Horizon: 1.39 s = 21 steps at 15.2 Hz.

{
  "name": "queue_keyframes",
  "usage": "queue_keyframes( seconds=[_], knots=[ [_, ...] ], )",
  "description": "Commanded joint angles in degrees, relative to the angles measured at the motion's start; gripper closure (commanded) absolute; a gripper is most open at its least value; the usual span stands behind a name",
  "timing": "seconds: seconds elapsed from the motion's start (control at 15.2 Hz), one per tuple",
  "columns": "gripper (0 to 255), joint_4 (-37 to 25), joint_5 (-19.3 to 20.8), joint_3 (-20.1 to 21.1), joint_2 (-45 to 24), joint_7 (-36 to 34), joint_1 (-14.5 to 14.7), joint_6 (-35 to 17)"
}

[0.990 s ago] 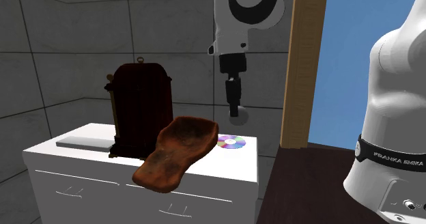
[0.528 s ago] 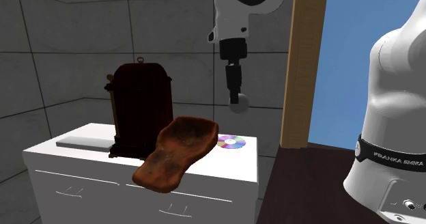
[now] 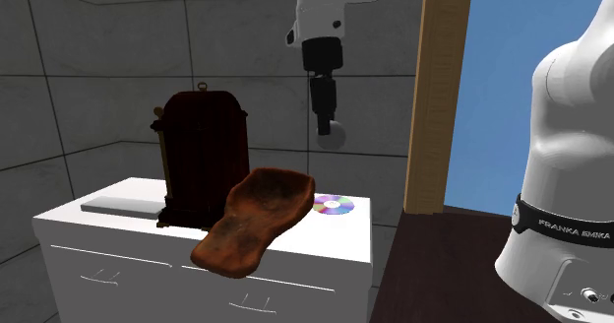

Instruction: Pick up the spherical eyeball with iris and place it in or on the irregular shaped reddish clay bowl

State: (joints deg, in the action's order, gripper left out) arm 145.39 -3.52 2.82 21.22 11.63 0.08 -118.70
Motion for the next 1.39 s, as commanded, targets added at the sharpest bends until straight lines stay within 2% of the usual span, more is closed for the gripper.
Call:
queue_keyframes(
  seconds=[0.0,0.53,1.32],
  knots=[
    [255,-3.93,-0.33,1.0,-3.69,-1.46,0.59,0.2],
    [255,-22.88,0.21,4.74,-19.94,-8.12,2.88,2.63],
    [255,-18.38,0.59,4.79,-24.48,-8.13,3.03,-6.38]
  ],
)
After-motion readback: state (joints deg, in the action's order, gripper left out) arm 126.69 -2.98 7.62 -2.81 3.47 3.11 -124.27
